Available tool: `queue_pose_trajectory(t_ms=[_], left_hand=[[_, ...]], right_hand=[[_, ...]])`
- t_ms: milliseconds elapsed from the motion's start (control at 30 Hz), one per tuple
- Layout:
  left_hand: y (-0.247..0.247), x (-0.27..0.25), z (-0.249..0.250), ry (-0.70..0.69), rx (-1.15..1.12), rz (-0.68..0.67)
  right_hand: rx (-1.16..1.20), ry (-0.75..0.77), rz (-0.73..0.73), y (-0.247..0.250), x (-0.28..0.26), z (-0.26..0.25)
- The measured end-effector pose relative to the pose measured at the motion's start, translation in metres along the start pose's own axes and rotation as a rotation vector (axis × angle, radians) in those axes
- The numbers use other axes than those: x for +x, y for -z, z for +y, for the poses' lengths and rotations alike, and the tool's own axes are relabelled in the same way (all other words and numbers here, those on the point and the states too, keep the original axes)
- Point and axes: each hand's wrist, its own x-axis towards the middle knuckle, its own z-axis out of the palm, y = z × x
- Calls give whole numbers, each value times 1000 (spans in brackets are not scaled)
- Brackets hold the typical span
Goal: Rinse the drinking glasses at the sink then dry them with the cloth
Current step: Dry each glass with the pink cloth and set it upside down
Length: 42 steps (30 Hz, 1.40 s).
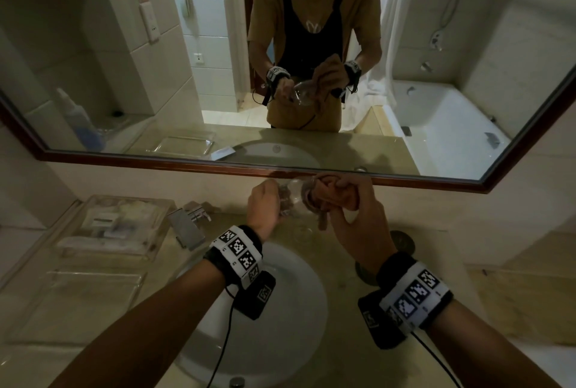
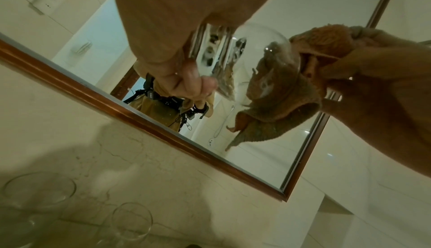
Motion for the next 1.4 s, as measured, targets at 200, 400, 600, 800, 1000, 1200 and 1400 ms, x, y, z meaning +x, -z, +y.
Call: queue_pose_trajectory(t_ms=[200, 400, 600, 800, 1000, 1200, 1400], left_hand=[[2, 6, -4, 4, 40, 27], [3, -3, 7, 36, 49, -4], [1, 2, 1, 19, 108, 14], [-3, 1, 5, -132, 181, 28], [-6, 1, 6, -262, 183, 36], [-10, -2, 6, -356, 153, 42], [-14, -5, 1, -318, 200, 6]], right_hand=[[0, 0, -247, 4, 0, -4], [183, -183, -125, -1, 8, -1], [582, -482, 0, -3, 15, 10], [364, -350, 12, -10, 16, 15], [185, -317, 7, -18, 13, 17], [338, -362, -110, -19, 11, 22], [202, -284, -119, -16, 16, 24]])
